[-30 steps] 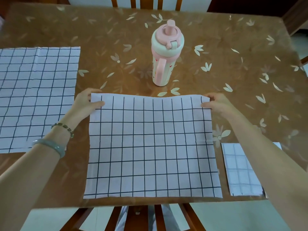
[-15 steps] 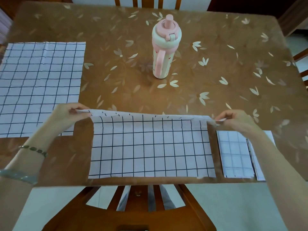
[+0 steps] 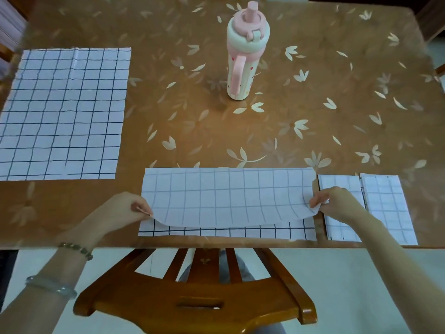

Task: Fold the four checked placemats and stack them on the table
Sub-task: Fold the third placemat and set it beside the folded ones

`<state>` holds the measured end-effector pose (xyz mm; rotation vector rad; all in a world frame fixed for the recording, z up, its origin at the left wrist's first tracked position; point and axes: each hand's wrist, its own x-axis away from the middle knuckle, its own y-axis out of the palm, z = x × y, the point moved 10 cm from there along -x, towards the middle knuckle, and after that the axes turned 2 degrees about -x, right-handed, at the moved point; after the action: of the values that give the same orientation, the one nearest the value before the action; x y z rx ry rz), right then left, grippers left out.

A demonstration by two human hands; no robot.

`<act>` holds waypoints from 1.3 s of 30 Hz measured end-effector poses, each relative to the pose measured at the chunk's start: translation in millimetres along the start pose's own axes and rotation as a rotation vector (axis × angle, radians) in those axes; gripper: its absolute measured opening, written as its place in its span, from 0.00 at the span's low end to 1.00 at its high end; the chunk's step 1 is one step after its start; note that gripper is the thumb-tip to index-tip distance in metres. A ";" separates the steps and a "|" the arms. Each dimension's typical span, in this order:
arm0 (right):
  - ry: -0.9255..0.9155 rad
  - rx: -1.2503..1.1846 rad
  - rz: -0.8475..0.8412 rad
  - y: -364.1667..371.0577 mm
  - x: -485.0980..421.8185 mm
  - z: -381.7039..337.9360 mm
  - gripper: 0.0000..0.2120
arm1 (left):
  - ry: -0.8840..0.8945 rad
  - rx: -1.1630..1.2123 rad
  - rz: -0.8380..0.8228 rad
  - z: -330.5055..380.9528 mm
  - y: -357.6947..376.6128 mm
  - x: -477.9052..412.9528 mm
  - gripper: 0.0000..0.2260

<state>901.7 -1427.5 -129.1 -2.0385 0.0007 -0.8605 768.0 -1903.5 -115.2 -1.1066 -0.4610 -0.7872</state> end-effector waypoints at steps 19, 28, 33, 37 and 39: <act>-0.566 -0.028 0.501 39.4 22.6 -177.4 0.21 | 0.341 -0.235 0.407 114.6 50.2 -41.9 0.23; -0.547 0.288 0.185 152.6 -19.7 -212.0 0.26 | 0.255 -0.535 0.396 114.5 101.6 -83.1 0.26; -0.506 0.364 0.192 133.2 -30.2 -161.2 0.30 | 0.229 -0.531 0.399 105.3 103.0 -86.1 0.28; -0.361 0.370 0.245 98.1 -40.7 -97.5 0.29 | 0.179 -0.505 0.434 83.1 89.5 -85.1 0.30; -0.302 0.369 0.279 80.2 -42.6 -68.5 0.30 | 0.141 -0.492 0.462 65.2 79.4 -84.0 0.29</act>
<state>855.0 -1512.8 -188.2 -1.7470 -0.0378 -0.3436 776.6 -1798.1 -195.4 -1.5288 0.1234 -0.5718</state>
